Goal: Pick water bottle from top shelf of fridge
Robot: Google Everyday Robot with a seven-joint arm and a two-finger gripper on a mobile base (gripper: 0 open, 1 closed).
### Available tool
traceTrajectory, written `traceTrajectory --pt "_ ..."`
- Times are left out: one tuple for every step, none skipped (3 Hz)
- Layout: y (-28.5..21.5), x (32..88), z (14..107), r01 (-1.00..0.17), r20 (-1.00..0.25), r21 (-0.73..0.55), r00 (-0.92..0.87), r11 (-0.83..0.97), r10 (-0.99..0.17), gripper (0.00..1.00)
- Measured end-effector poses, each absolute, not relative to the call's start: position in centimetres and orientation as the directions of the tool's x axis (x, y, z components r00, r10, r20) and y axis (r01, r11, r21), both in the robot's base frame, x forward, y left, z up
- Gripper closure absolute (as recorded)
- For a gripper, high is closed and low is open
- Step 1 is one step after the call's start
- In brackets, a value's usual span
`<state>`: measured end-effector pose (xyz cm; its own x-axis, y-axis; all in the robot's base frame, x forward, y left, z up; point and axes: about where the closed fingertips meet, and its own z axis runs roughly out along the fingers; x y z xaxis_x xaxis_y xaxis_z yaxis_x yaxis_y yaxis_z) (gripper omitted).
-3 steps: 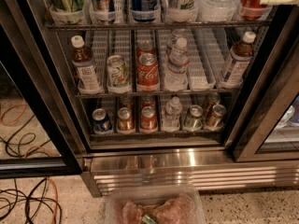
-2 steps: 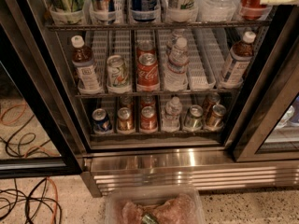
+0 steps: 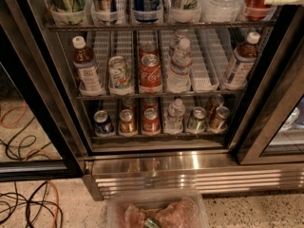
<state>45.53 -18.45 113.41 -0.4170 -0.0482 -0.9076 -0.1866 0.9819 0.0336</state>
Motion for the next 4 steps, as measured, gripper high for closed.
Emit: traceTrajectory --pt "-18.5 45.5 113.4 -0.187 -0.908 0.034 -0.417 0.982 -0.048 0.77" --pt "-19.8 48.7 112.0 -0.179 -0.892 0.029 -0.449 0.983 -0.056 0.96" --pt "-21.2 52.8 110.6 -0.188 -0.87 0.03 -0.488 0.982 -0.067 0.51" --pt "-21.3 53.4 110.7 -0.217 -0.859 0.025 -0.503 0.976 -0.09 0.33"
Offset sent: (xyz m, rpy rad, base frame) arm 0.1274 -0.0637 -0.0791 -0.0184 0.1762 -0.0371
